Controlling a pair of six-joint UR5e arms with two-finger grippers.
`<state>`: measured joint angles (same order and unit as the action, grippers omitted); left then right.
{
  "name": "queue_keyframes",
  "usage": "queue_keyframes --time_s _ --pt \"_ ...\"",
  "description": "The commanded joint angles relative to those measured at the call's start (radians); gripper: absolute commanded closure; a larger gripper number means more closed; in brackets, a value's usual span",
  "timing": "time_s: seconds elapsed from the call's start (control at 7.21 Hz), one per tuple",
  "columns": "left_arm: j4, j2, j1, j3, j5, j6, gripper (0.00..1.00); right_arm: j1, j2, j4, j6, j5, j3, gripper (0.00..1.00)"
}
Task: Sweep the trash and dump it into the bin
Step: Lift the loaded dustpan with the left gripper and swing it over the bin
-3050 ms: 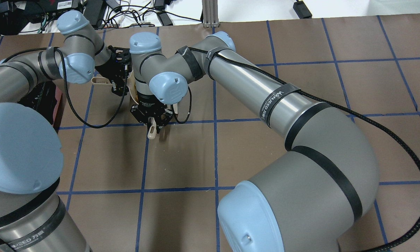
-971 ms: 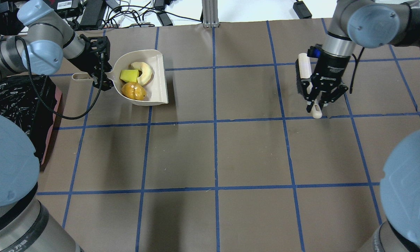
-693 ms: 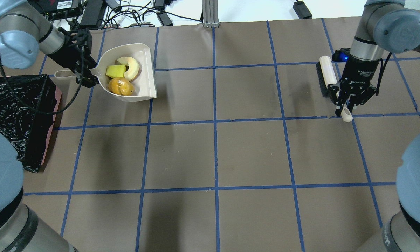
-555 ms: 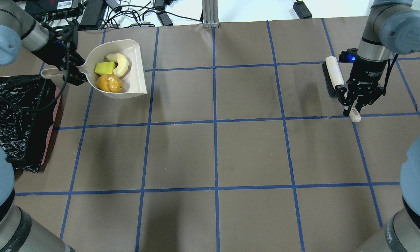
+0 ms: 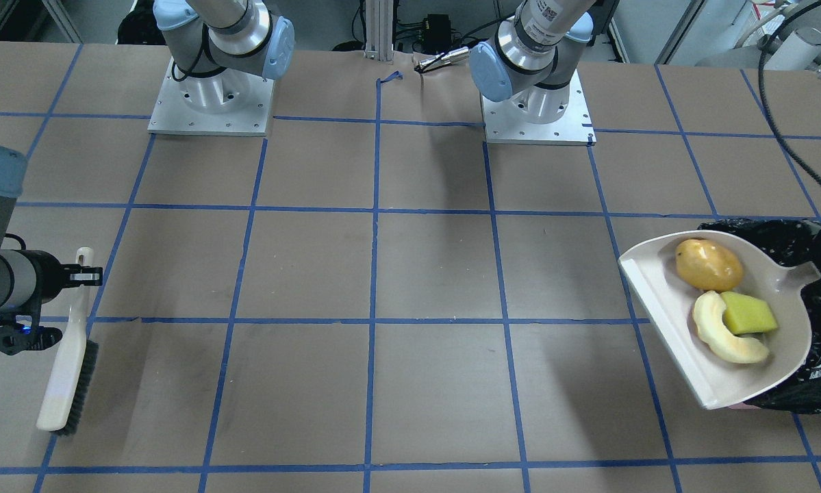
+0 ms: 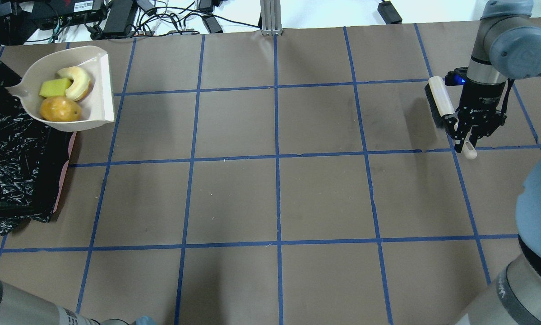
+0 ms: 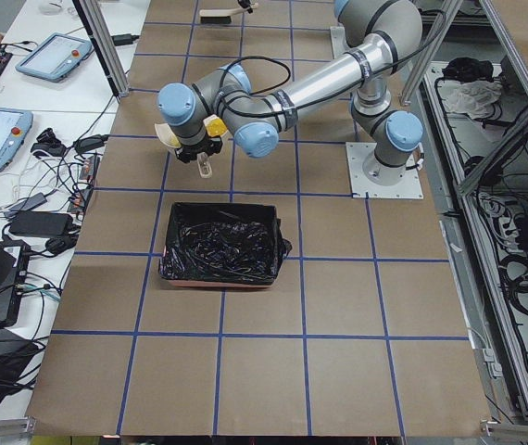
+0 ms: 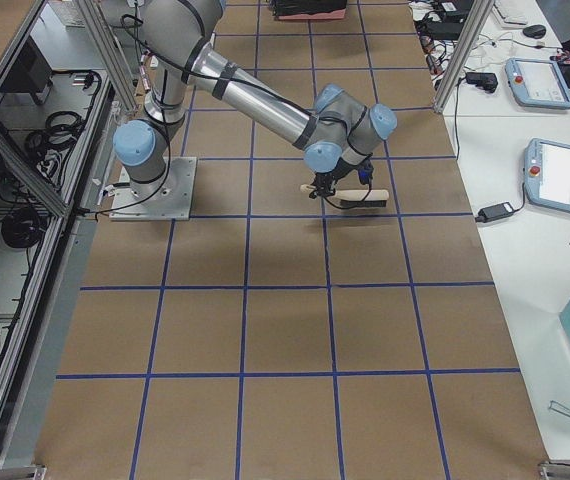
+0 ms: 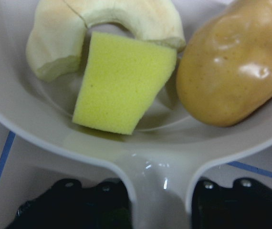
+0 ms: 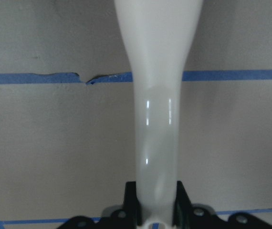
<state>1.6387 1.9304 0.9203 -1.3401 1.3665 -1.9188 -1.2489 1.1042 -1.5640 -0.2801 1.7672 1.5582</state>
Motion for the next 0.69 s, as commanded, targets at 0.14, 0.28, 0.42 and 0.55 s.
queue_keyframes --time_s 0.14,0.28,0.42,0.55 --pt "0.018 -0.001 -0.223 0.004 0.086 -0.231 1.00 0.000 -0.012 -0.007 -0.002 -0.002 0.017 1.00" --pt "0.010 -0.001 -0.268 0.006 0.121 -0.265 1.00 0.002 -0.012 -0.010 -0.005 0.001 0.017 1.00" --pt "-0.016 0.018 -0.302 0.007 0.144 -0.305 1.00 0.002 -0.010 -0.011 -0.004 0.006 0.017 1.00" --pt "-0.032 0.025 -0.329 0.006 0.155 -0.307 1.00 0.002 -0.010 -0.013 -0.004 0.008 0.016 1.00"
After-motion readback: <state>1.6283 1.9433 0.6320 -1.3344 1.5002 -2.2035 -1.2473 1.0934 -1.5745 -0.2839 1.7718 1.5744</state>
